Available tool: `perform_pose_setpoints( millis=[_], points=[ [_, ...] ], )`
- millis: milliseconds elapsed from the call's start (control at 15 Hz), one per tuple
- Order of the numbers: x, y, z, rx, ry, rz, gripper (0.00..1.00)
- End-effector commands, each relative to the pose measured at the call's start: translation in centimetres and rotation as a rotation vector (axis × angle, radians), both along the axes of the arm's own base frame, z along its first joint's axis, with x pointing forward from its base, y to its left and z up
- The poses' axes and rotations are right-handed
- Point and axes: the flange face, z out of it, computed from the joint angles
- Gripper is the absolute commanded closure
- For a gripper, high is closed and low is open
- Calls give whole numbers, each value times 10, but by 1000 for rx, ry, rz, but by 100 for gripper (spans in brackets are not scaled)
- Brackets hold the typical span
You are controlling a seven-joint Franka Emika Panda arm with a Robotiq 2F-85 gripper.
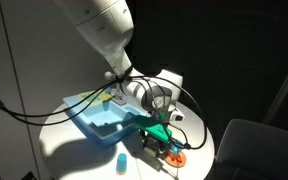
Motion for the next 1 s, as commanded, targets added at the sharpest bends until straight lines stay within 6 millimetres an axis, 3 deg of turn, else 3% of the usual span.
perform_pose_setpoints(
  millis=[0,467,933],
  points=[
    [5,-6,3,-6,11,-2,56],
    [7,6,23,-9,-17,26,56],
    [12,24,63,-27,-78,61,56]
  ],
)
